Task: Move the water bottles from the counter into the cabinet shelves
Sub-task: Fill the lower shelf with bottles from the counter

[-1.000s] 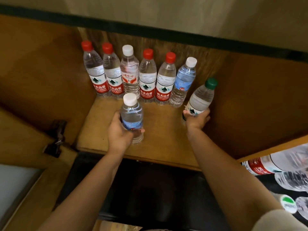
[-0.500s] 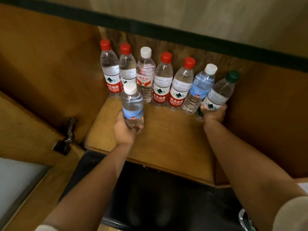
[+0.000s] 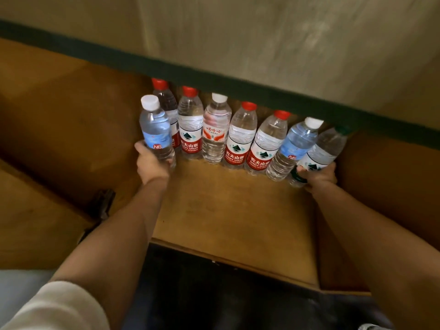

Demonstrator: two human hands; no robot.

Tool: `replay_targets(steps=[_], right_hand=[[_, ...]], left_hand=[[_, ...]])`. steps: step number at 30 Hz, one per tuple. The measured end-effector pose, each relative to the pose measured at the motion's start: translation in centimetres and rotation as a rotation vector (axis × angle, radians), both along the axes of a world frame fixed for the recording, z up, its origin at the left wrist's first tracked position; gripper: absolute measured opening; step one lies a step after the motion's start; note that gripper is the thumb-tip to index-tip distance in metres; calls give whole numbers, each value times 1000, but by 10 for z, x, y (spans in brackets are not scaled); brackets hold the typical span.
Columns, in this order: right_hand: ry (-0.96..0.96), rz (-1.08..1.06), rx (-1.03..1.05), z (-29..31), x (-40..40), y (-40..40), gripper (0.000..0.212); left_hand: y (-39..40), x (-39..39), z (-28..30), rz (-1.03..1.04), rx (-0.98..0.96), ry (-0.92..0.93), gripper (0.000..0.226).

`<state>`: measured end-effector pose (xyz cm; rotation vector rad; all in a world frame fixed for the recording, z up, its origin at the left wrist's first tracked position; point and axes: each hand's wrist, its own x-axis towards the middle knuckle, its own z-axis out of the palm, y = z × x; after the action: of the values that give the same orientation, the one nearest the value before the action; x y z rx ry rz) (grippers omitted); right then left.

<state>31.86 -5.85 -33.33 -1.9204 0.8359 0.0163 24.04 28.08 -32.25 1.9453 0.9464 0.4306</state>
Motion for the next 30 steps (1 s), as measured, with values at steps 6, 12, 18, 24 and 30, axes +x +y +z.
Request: replay_targets(steps=[6,12,18,24,30], right_hand=[[17,13,91,3,0,1,80],[-14,-90,225,0,-20,10,72],[-101,-172,435,-3,-40,20,66],[-264,-216,617,9,-46,32,45],[-270,-208,702,14,-40,34,45]], left_hand=[[1,2,-1,43,-42,-29,48],[-1,-1,-6,6,-12,30,71],[-2,0,-5,28,-94,13,64],[-11,-14,-6,193,-944,-82,52],[3,-9,5,269,-1406,-389,50]])
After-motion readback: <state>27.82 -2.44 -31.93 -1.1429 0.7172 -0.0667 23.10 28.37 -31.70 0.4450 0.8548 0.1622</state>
